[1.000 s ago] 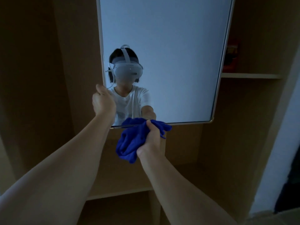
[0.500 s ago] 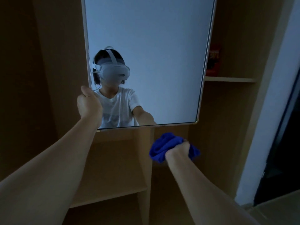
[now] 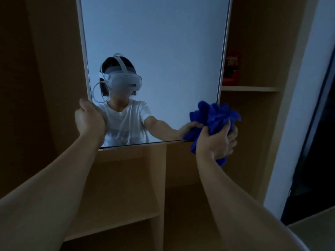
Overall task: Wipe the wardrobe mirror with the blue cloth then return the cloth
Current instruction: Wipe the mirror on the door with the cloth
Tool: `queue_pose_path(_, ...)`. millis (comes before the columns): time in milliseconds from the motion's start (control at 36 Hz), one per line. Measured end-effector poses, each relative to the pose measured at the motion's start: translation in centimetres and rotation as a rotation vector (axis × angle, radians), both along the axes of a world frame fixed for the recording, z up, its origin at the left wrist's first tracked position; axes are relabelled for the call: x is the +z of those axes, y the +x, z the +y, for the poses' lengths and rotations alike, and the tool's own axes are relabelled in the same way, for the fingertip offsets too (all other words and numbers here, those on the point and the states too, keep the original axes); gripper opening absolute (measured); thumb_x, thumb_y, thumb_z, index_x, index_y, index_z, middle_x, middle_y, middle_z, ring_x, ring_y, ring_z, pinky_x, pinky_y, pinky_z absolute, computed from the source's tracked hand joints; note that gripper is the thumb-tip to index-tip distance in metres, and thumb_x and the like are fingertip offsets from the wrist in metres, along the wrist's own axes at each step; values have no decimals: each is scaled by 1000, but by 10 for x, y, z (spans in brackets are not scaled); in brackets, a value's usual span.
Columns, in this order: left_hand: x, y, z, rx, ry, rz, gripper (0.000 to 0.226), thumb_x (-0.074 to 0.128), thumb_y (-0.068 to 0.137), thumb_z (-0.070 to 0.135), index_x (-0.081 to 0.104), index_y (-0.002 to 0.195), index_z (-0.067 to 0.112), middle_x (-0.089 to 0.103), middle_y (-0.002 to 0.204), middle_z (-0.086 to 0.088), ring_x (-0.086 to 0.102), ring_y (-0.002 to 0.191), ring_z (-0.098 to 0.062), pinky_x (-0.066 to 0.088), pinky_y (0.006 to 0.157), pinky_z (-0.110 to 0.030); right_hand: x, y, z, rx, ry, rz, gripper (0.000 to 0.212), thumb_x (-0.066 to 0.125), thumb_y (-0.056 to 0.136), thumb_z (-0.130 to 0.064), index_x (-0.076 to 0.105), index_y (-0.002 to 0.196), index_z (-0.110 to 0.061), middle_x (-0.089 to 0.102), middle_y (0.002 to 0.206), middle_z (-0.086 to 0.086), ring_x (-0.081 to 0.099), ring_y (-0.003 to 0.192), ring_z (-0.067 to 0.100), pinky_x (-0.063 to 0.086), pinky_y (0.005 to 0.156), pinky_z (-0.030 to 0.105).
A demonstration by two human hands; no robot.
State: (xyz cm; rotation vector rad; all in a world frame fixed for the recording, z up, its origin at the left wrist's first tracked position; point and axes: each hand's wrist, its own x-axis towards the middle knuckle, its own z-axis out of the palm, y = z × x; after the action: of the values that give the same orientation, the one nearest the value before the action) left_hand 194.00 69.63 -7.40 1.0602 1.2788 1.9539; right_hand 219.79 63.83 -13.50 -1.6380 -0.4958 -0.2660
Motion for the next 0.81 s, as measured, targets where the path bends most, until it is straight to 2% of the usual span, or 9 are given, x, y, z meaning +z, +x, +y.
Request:
queue_pose_path(56,1,1,0,15,4,3,37,24,95,40,42,67,24,51,69,0,50,63,-15,48,76,-42,-17,-2,0,-4,-92,91,57,68,78,-33,46,130,-24,34,147,5,39,122,31,31,98,46)
queue_pose_path(139,1,2,3,24,6,-3,35,24,96,41,41,68,26,50,70,1,49,62,-14,43,62,-33,-41,-3,-1,-30,-180,63,45,69,76,-23,53,118,-22,36,145,5,39,120,33,29,98,46)
queue_pose_path(278,-1,4,5,42,35,-33,40,23,98,42,39,64,26,50,65,2,48,57,-12,40,55,-31,-45,-1,-3,-64,-236,-79,52,72,69,-13,57,117,-27,36,143,5,36,120,33,26,98,47)
queue_pose_path(389,-1,5,7,34,48,-48,42,24,97,41,36,60,26,46,61,3,43,55,-12,40,63,-33,-36,1,3,-50,-298,-92,52,72,70,-15,55,117,-31,32,145,4,33,123,32,23,101,47)
queue_pose_path(500,-2,4,14,35,50,-26,45,23,97,43,42,61,23,50,63,1,47,58,-13,43,71,-38,-36,2,9,-54,-377,-144,59,74,68,-18,51,120,-31,28,145,5,31,123,33,24,102,48)
queue_pose_path(611,-2,3,27,61,17,-35,46,22,99,48,43,65,25,53,68,1,58,74,-22,44,74,-36,-43,5,10,-83,-405,-224,60,77,64,-17,52,117,-28,31,141,7,33,121,34,26,99,48)
queue_pose_path(667,-3,2,34,58,-25,-20,52,21,98,51,53,79,15,58,79,-3,59,83,-24,46,78,-37,-45,7,10,-91,-411,-260,59,79,62,-17,53,114,-28,32,139,8,33,120,33,26,99,49)
queue_pose_path(722,-3,-1,41,51,-63,-27,53,21,96,55,54,102,14,59,90,-5,58,88,-24,47,82,-40,-45,8,10,-92,-417,-295,58,80,61,-18,54,112,-28,33,137,8,32,118,32,26,98,48)
queue_pose_path(806,-3,-2,48,25,-73,-22,56,19,96,56,53,114,15,61,103,-10,58,100,-29,47,92,-45,-47,9,12,-101,-398,-337,58,82,59,-20,54,110,-28,35,133,9,27,114,28,23,96,45)
